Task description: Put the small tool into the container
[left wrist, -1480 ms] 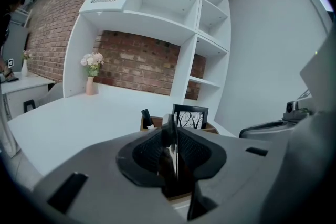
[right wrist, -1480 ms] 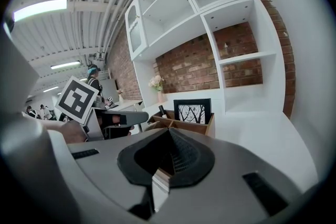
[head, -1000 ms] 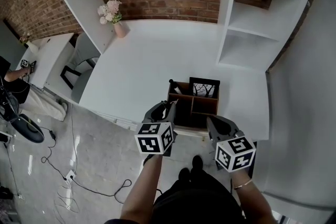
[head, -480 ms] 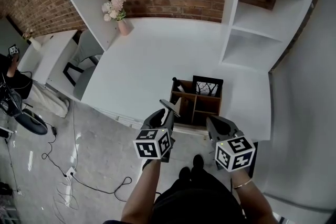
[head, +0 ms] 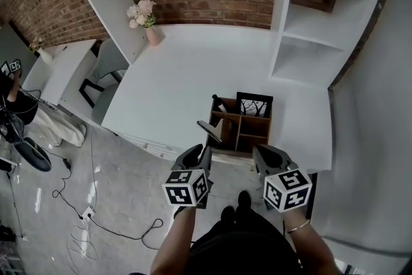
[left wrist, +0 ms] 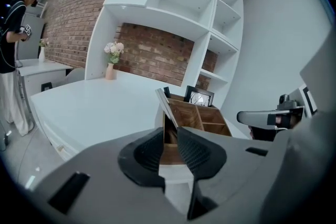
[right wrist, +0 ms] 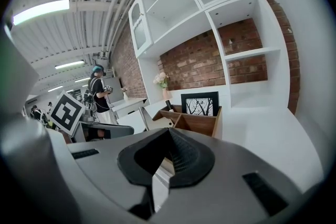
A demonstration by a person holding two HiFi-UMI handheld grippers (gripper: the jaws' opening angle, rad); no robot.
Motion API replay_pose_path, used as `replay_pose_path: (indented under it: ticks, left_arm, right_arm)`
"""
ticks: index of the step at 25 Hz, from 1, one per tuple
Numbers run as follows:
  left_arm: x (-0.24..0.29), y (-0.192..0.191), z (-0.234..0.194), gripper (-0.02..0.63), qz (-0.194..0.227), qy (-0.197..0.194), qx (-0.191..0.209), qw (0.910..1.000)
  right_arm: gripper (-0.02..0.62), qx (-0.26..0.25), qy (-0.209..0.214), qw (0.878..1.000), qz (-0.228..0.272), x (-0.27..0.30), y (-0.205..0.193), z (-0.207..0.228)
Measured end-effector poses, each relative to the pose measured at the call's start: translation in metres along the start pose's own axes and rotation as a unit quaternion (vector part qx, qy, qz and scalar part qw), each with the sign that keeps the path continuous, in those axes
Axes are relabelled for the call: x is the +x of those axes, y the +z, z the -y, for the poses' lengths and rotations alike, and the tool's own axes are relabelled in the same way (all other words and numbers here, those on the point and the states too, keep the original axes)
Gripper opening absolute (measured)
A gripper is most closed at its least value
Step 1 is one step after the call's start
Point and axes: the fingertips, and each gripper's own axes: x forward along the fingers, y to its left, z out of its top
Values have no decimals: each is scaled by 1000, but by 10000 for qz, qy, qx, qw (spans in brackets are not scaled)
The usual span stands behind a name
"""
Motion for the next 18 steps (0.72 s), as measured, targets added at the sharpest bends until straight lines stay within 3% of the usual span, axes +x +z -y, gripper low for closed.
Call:
replay_pose_path:
  ticks: [9,18]
  left_arm:
    - [-25,-2,7,26,94,30,150,9998]
    - [-42,1,19,9,212,-72,298,9993]
  right_arm:
    - [5,64,-38,10000,36,-14,-11,-5]
    - [5,43,-21,10000,73,-26,-18,-14]
